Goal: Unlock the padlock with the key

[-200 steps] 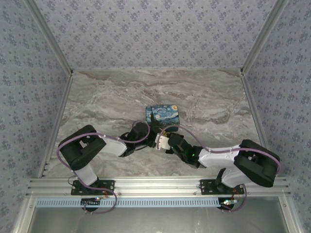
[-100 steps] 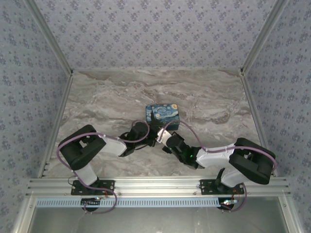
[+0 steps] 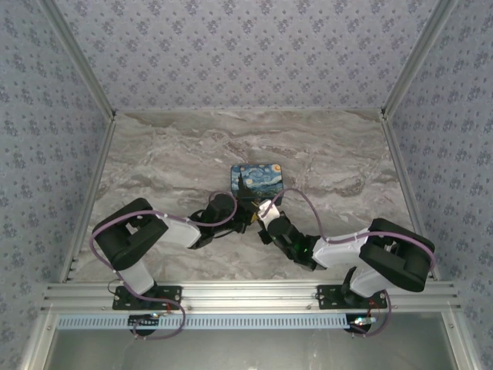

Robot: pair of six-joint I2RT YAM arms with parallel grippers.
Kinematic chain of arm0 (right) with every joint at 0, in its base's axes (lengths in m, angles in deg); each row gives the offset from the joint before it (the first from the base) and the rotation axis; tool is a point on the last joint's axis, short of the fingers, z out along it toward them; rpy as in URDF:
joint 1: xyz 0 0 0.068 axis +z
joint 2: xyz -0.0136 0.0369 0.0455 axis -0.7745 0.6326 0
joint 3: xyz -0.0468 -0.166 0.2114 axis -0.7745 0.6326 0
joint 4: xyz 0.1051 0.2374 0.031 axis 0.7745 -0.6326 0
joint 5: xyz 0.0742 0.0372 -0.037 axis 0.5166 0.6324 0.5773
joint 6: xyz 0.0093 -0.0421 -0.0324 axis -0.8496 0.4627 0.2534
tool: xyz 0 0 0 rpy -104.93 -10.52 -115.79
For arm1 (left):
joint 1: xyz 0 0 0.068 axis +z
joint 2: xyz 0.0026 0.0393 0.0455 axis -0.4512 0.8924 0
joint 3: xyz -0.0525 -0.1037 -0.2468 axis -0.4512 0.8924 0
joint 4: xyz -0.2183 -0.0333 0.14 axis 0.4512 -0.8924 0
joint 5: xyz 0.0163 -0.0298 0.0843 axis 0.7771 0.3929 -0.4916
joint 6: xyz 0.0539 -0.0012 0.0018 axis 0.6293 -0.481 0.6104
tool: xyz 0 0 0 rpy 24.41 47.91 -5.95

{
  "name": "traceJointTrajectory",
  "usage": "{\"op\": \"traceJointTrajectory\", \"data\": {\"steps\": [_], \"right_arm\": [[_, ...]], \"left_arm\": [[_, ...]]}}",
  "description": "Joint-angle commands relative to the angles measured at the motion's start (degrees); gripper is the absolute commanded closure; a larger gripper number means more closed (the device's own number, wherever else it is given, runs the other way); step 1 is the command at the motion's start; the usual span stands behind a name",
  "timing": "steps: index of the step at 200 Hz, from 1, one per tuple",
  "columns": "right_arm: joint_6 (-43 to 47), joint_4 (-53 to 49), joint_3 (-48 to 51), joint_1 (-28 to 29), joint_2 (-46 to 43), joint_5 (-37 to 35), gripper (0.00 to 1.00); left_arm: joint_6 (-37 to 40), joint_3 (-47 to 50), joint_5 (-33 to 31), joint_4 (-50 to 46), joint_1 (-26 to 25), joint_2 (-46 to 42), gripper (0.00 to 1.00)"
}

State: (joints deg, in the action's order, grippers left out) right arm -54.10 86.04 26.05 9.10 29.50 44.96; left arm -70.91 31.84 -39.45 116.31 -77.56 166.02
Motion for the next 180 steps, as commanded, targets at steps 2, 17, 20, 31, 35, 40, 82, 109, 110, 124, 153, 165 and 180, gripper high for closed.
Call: {"op": "traceJointTrajectory", "data": {"steps": [2,17,20,31,35,40,82,109,110,124,153,165,180], "right_arm": [[-3.3,0.79,-0.15,-0.88,0.03,0.38,1.0],[-4.45,-1.67,-1.02,-1.29,-0.46,0.66,1.0],[-4.83,-2.28,-1.3,-1.36,-0.58,0.68,1.0],[-6.23,-4.78,-2.23,-1.85,-1.02,0.9,1.0],[-6.6,-5.52,-2.35,-2.04,-1.26,1.16,1.0],[-7.03,-6.13,-2.53,-2.23,-1.5,1.64,1.0],[-12.13,-8.23,-2.43,-4.3,-4.02,6.31,1.0],[-15.25,-7.17,-1.62,-5.66,-5.3,10.33,1.0],[-15.27,-7.12,-1.53,-5.78,-5.37,10.56,1.0],[-18.43,-4.39,-0.09,-7.3,-5.79,14.08,1.0],[-28.67,1.51,2.76,-11.01,-4.83,20.62,1.0],[-32.68,2.72,3.46,-11.75,-4.65,21.96,1.0],[-36.91,3.35,4.15,-12.42,-4.74,23.3,1.0]], "left_arm": [[0.43,-0.36,1.46,-0.6,-0.5,-0.72,0.94],[1.02,-0.35,1.14,-1.71,-0.53,-1.31,0.83],[1.14,-0.35,1.04,-2.04,-0.5,-1.46,0.8],[1.78,-0.14,0.51,-3.32,-0.5,-2.33,0.74],[2.02,-0.09,0.23,-3.8,-0.47,-2.74,0.71],[2.34,0.0,0.07,-4.57,-0.41,-3.3,0.67],[6.74,-0.17,-0.75,-14.46,1.25,-10.28,0.36],[10.35,-0.7,-2.01,-22.65,2.96,-16.87,0.27],[10.47,-0.7,-2.1,-22.99,2.99,-17.06,0.27],[12.5,-0.88,-3.01,-26.61,4.12,-20.92,0.25],[18.14,-2.82,-5.82,-36.6,6.58,-28.64,0.2],[20.45,-3.9,-7.14,-40.34,7.35,-31.41,0.18],[22.78,-5.07,-8.94,-44.05,7.93,-34.07,0.16]]}}
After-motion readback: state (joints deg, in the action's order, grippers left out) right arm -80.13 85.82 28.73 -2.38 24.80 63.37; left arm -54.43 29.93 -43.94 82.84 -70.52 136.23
